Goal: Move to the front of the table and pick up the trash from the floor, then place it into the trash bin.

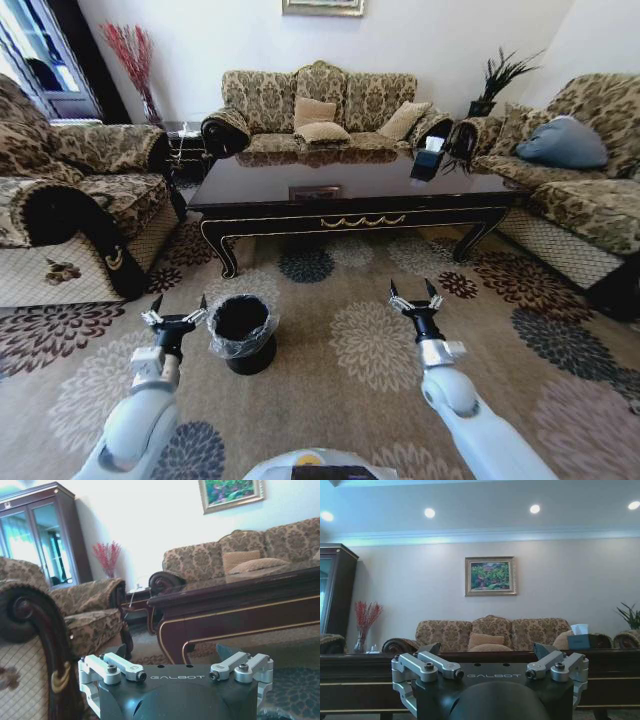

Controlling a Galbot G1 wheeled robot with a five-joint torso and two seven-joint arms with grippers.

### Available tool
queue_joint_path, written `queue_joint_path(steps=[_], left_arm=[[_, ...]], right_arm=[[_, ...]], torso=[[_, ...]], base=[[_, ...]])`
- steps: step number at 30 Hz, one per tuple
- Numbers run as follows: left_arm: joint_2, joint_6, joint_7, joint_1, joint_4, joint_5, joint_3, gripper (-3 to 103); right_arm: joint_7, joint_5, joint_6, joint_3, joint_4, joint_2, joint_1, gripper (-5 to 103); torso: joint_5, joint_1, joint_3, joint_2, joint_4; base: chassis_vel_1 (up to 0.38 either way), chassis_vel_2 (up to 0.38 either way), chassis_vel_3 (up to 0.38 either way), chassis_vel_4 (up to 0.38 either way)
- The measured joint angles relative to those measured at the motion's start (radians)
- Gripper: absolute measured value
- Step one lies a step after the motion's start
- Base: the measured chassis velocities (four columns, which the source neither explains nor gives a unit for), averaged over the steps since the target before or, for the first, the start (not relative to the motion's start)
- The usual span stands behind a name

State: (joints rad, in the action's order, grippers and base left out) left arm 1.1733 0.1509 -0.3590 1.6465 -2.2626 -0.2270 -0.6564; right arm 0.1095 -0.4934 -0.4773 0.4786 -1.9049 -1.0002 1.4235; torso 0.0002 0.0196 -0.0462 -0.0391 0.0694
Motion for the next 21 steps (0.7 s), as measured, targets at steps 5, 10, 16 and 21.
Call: queue_joint_path(steps=[5, 10, 16, 21], left_arm=[[0.084, -0.053, 0.018, 0.049, -0.016, 0.108, 0.013, 100], [0.136, -0.091, 0.027, 0.127, -0.047, 0.129, 0.024, 100], [0.163, -0.116, 0.033, 0.14, -0.071, 0.133, 0.002, 100], [0.161, -0.105, 0.036, 0.138, -0.098, 0.127, 0.007, 100]], right_arm=[[-0.014, 0.025, -0.002, 0.08, -0.022, -0.002, 0.068, 100], [-0.052, 0.023, -0.018, 0.131, -0.042, -0.009, 0.13, 100], [-0.132, 0.031, -0.017, 0.183, -0.075, -0.01, 0.212, 100], [-0.164, 0.033, -0.018, 0.188, -0.091, -0.031, 0.228, 100]], torso=[[-0.0002, 0.0, 0.0, 0.0, 0.0002], [0.0, 0.0, 0.0, 0.0, -0.0003], [-0.0004, 0.0, 0.0, 0.0, 0.0002], [-0.0002, 0.0, 0.0, 0.0, 0.0001]], base=[[0.0, 0.0, 0.0, 0.0], [0.0, 0.0, 0.0, 0.0], [0.0, 0.0, 0.0, 0.0], [0.0, 0.0, 0.0, 0.0]])
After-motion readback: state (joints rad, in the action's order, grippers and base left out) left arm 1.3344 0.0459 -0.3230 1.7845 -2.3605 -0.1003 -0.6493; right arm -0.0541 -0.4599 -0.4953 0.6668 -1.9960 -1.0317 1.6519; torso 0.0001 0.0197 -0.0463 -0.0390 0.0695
